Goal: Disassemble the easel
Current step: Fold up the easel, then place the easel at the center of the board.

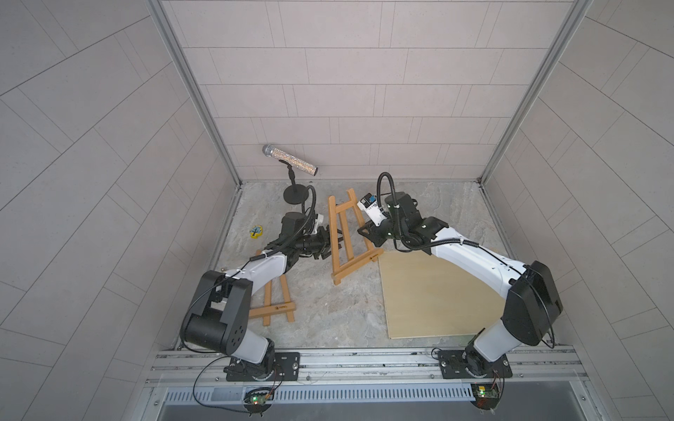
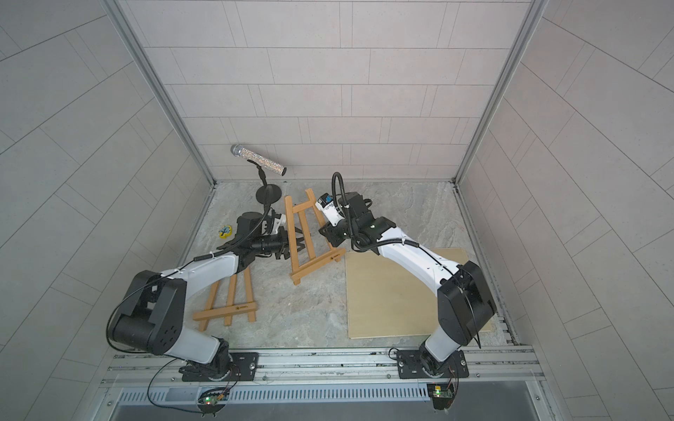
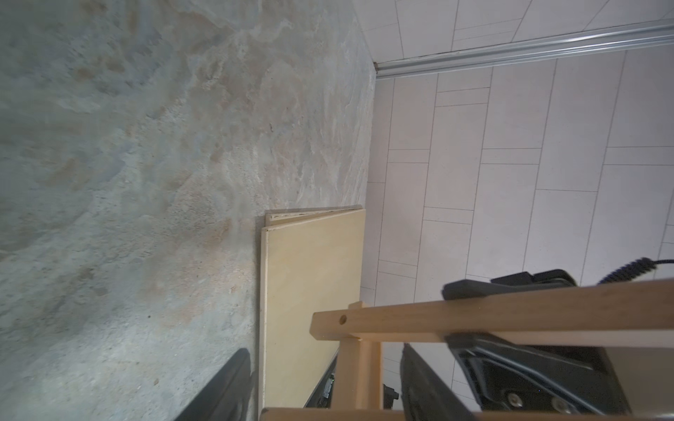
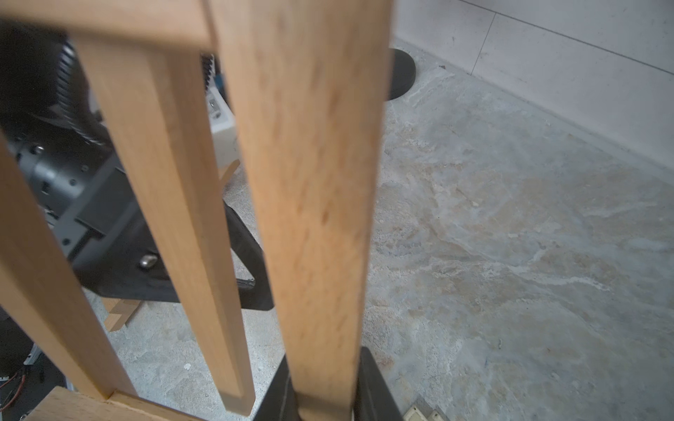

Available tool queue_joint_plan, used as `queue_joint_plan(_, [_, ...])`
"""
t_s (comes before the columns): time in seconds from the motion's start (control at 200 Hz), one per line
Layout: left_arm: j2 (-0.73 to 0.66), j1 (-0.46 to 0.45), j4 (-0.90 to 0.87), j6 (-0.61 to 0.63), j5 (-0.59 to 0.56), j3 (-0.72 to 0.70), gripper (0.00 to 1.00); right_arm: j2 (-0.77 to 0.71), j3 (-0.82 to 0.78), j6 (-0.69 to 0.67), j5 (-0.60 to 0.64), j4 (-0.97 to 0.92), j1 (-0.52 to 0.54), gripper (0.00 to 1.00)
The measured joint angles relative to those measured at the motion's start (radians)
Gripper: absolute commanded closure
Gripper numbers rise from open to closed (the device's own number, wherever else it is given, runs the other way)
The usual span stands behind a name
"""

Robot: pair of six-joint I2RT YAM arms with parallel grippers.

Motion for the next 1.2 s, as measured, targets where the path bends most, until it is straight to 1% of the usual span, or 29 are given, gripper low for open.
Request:
queue_joint_plan(0.16, [-0.001, -0.007, 0.037, -0.023, -0.002, -0.014, 0.33, -0.003, -0.064, 0.040, 0.004, 0.048, 0.006, 0.80])
queue_joint_plan(0.315, [0.004, -0.022, 0.060, -0.024, -0.001, -0.075, 0.33, -0.022, -0.162, 0.083, 0.022, 0.105, 0.025, 0.81])
queue_joint_plan(0.53, [0.075, -0.032, 0.118, -0.023, 0.003, -0.168, 0.34, -0.019, -0.284, 0.142, 0.079, 0.173, 0.066, 0.82])
queue_joint_plan(0.761, [0.190, -0.034, 0.251, -0.044, 0.007, -0.248, 0.35, 0.031, -0.308, 0.177, 0.118, 0.226, 0.078, 0.82])
queue_joint_plan(0.886, [0.188, -0.013, 0.264, -0.049, -0.003, -0.279, 0.34, 0.046, -0.307, 0.195, 0.127, 0.243, 0.078, 0.82])
queue_joint_plan(0.991, [0.118, 0.031, 0.168, -0.006, -0.045, -0.278, 0.31, 0.058, -0.299, 0.207, 0.131, 0.243, 0.078, 0.82])
queue_joint_plan(1.126, [-0.019, 0.071, -0.080, 0.115, -0.142, -0.216, 0.28, 0.076, -0.286, 0.222, 0.135, 0.242, 0.078, 0.82])
queue_joint_plan(1.201, [-0.070, 0.079, -0.183, 0.173, -0.189, -0.172, 0.28, 0.095, -0.274, 0.232, 0.138, 0.242, 0.078, 0.82])
